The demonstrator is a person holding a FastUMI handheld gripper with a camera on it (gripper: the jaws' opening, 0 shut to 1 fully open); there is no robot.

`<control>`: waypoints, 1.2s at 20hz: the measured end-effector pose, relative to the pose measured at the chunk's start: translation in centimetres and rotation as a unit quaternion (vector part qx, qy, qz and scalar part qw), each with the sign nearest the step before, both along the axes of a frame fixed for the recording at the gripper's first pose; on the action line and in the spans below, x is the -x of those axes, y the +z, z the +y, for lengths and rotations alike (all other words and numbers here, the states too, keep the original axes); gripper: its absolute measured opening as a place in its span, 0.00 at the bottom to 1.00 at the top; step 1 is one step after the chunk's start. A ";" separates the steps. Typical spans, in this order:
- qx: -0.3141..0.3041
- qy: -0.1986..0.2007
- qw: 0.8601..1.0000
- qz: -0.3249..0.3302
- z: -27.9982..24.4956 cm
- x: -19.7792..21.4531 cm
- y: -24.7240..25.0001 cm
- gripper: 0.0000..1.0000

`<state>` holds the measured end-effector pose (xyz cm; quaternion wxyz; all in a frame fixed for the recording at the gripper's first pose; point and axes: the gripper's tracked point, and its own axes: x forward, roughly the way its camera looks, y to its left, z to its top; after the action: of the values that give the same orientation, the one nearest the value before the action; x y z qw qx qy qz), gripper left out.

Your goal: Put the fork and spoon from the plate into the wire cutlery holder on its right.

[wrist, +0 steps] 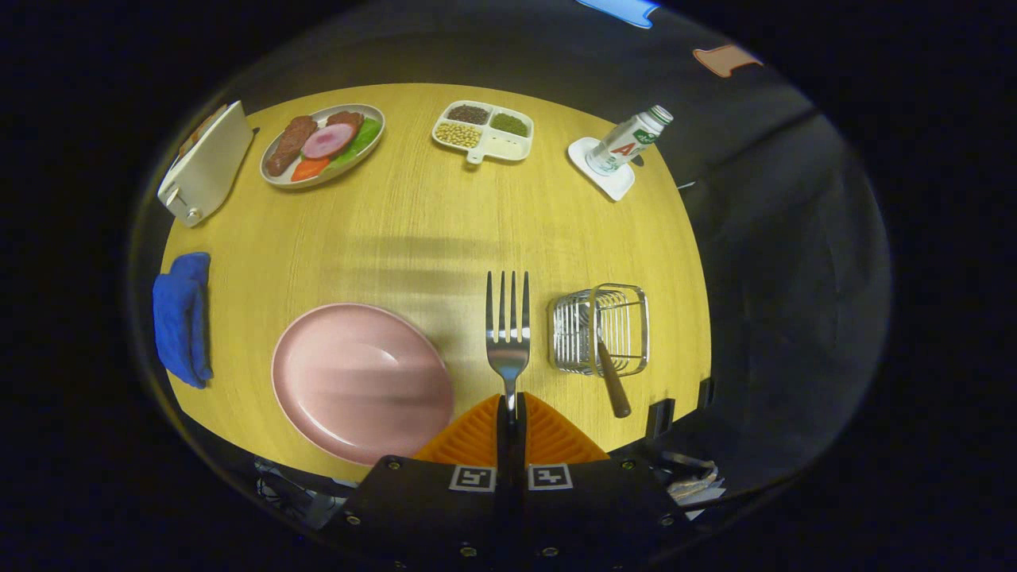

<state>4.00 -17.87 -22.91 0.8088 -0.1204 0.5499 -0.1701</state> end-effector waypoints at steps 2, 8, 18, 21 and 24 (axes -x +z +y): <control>0.002 -0.019 1.000 -0.005 -1.9 0.1 0.9 0.01; 0.001 -0.063 0.998 -0.004 -6.3 1.9 2.2 0.01; -0.013 -0.093 0.995 0.040 -11.9 3.0 -0.1 0.01; -0.024 -0.091 0.994 0.061 -12.6 2.7 -1.0 0.01; -0.031 -0.092 0.990 0.102 -13.1 3.0 -1.8 0.01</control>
<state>0.96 -30.94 -24.74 0.7328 -0.0608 0.6432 -0.2137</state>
